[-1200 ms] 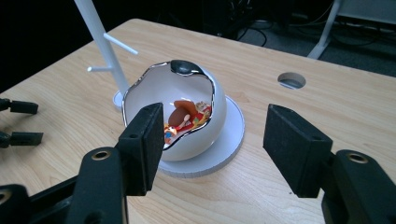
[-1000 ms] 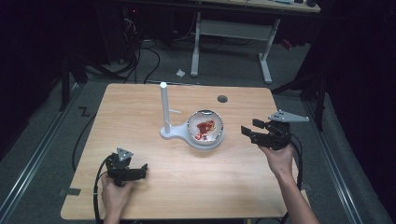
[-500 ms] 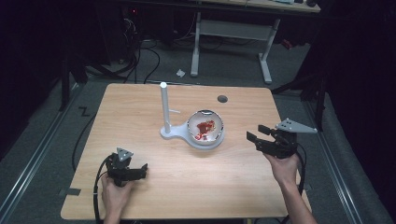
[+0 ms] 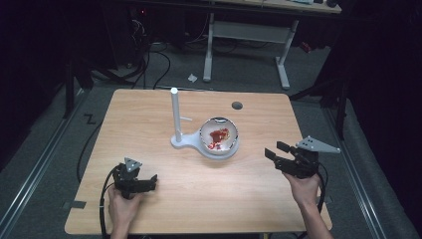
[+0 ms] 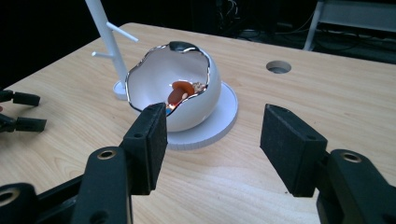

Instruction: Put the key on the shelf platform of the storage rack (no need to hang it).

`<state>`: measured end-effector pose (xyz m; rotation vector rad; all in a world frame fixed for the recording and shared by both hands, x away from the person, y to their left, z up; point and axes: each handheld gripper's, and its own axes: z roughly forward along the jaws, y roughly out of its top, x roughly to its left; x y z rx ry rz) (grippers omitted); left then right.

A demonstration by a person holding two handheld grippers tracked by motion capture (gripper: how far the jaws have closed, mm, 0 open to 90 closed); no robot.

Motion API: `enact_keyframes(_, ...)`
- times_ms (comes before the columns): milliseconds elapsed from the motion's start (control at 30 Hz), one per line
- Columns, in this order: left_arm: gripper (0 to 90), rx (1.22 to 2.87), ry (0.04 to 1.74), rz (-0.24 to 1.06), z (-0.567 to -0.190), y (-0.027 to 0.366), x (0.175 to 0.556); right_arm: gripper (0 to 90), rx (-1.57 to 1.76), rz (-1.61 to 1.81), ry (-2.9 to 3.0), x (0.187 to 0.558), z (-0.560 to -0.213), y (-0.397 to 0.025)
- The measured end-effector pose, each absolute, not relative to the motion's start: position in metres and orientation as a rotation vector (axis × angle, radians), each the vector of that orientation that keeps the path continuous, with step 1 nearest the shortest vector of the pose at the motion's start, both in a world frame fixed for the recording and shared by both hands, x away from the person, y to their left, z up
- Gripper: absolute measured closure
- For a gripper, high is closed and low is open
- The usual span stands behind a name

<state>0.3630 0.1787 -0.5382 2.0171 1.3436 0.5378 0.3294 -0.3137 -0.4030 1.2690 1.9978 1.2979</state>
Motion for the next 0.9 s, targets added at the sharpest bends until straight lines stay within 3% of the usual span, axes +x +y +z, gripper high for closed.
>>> enact_keyframes(900,3.5,2.018,1.342,0.538,-0.538,0.179,0.363,41.9,1.270,1.271,2.105,0.334,-0.439,-0.291)
